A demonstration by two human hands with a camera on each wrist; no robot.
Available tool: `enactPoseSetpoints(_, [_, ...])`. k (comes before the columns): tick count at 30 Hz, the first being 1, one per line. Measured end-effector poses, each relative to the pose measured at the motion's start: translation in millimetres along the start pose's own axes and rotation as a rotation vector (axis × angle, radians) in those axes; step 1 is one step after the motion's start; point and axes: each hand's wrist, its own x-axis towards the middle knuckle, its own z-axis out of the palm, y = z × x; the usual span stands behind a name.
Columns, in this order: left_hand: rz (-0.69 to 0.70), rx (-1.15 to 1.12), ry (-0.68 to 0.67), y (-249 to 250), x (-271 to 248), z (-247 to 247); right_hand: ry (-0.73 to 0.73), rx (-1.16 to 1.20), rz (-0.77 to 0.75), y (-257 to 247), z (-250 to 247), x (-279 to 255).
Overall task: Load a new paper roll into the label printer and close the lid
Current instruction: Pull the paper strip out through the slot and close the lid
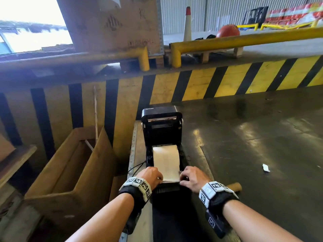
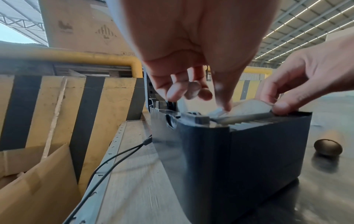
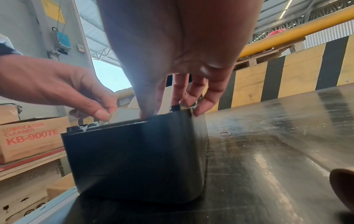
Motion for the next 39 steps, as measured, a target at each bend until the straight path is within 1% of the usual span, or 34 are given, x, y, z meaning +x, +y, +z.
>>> enactPoseSetpoints(7, [0.017,0.013,-0.026,3,-18,0,0.017,-0.018,-0.055,-6,-3,-15])
enactPoseSetpoints(10, [0.036,0.023,0.008,6,-26,5,0.012,-0.025,-0.059,-10,-2,-24])
enactPoseSetpoints(13, [0.074,0.014,0.023,8,-34,11,-0.001,-0.026,-0.051,-12,3,-35])
enactPoseSetpoints(17, [0.108,-0.004,0.001,11,-46,22,0.023,-0.027,-0.021,-10,11,-51])
enactPoseSetpoints(23, [0.114,-0.07,-0.01,13,-57,37,0.006,-0.02,0.012,-7,22,-67])
enactPoseSetpoints(28, [0.096,-0.108,-0.028,13,-62,44,-0.036,-0.028,0.025,-5,28,-73])
enactPoseSetpoints(30, [0.088,-0.121,-0.046,11,-61,46,-0.055,-0.038,0.03,-6,29,-72])
enactPoseSetpoints(32, [0.093,-0.126,-0.092,10,-60,45,-0.091,-0.051,0.041,-6,28,-71])
enactPoseSetpoints(35, [0.106,-0.122,-0.167,10,-52,27,-0.157,-0.045,0.051,-5,14,-64])
enactPoseSetpoints(36, [0.099,-0.131,-0.155,9,-46,16,-0.157,-0.039,0.057,-4,4,-60])
enactPoseSetpoints(37, [0.086,-0.15,-0.114,6,-39,2,-0.14,-0.034,0.062,-4,-8,-54])
enactPoseSetpoints(39, [0.047,-0.205,0.04,-2,-24,-31,-0.073,-0.029,0.076,-5,-38,-40])
